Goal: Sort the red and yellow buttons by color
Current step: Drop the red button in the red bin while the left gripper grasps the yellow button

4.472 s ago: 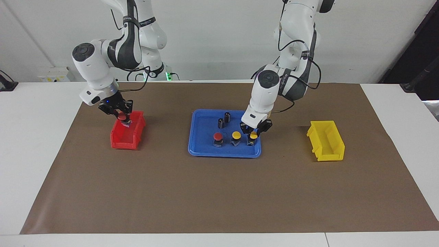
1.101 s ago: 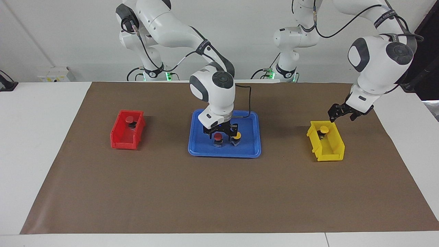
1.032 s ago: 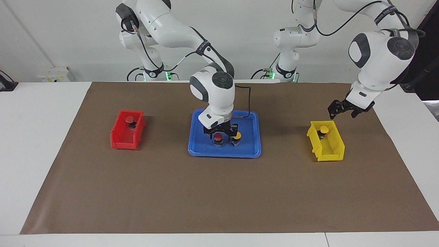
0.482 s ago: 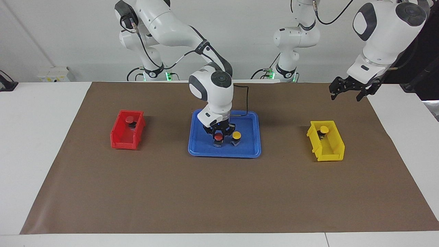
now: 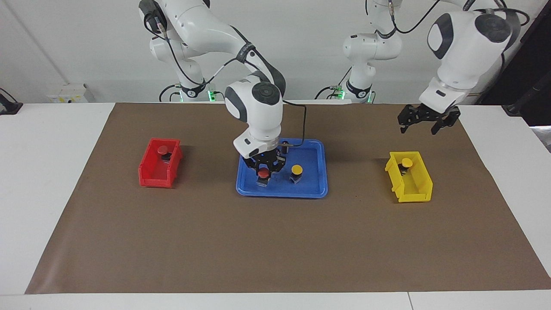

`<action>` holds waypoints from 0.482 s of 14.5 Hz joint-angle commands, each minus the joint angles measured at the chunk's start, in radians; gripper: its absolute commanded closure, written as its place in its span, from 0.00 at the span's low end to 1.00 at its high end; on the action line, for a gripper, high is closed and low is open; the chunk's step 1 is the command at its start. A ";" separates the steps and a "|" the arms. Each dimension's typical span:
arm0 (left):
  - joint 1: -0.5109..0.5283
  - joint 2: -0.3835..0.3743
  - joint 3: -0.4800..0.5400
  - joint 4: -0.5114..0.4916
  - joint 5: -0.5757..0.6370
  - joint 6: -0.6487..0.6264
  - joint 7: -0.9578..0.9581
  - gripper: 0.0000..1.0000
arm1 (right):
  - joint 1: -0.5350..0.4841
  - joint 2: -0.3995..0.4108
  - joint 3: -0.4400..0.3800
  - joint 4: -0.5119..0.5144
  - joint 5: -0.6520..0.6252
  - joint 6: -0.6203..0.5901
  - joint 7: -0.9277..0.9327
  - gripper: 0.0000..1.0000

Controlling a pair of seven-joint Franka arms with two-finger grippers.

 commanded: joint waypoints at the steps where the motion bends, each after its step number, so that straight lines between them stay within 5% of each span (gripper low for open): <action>1: -0.157 0.078 0.013 -0.034 -0.005 0.118 -0.227 0.00 | -0.189 -0.126 0.014 -0.041 0.103 -0.125 -0.281 0.87; 4: -0.264 0.153 0.013 -0.026 -0.008 0.204 -0.336 0.00 | -0.396 -0.231 0.012 -0.141 0.200 -0.151 -0.588 0.86; 7: -0.357 0.208 0.013 -0.023 -0.013 0.270 -0.425 0.00 | -0.502 -0.283 0.014 -0.268 0.219 -0.074 -0.679 0.86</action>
